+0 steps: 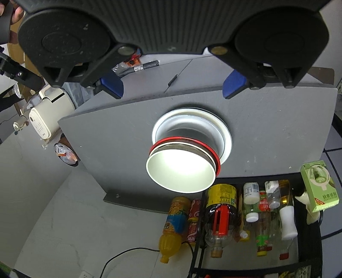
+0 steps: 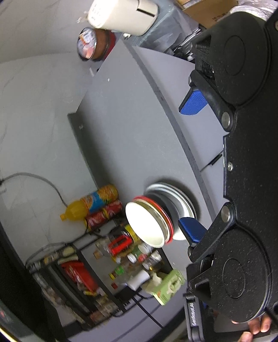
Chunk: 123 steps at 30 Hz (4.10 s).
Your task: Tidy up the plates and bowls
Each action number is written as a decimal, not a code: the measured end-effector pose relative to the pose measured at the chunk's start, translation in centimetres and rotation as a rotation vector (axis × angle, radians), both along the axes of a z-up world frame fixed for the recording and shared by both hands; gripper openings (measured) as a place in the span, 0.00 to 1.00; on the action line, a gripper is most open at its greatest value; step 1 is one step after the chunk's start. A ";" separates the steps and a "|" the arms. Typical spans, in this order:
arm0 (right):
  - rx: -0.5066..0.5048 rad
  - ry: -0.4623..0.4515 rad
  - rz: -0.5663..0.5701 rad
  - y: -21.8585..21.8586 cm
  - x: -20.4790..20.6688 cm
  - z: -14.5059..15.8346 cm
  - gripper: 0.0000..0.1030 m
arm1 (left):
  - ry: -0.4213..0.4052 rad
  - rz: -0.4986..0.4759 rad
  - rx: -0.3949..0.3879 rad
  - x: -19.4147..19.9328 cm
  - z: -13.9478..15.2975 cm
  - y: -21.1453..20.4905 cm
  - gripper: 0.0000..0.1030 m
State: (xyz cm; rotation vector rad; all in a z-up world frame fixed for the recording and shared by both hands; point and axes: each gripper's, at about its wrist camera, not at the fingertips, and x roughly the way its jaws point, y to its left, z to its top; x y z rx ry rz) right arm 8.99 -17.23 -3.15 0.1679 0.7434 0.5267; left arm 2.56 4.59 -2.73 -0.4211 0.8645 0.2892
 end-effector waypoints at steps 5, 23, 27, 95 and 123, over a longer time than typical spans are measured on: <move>-0.006 -0.012 0.018 0.0 -1.4 0.9 1.00 | -0.016 -0.017 0.017 -1.8 1.5 -0.9 0.96; -0.038 -0.060 0.039 -0.2 -5.3 3.3 1.00 | -0.092 -0.027 0.078 -6.0 4.6 -1.9 1.00; -0.047 -0.070 0.046 0.2 -5.9 3.5 1.00 | -0.100 -0.024 0.090 -6.7 4.9 -1.7 1.00; -0.112 -0.150 0.053 0.8 -7.0 5.4 1.00 | -0.120 -0.013 0.158 -8.7 6.2 -0.9 1.00; -0.134 -0.126 0.031 1.4 -6.2 4.5 1.00 | -0.106 -0.002 0.127 -7.4 4.9 -0.3 1.00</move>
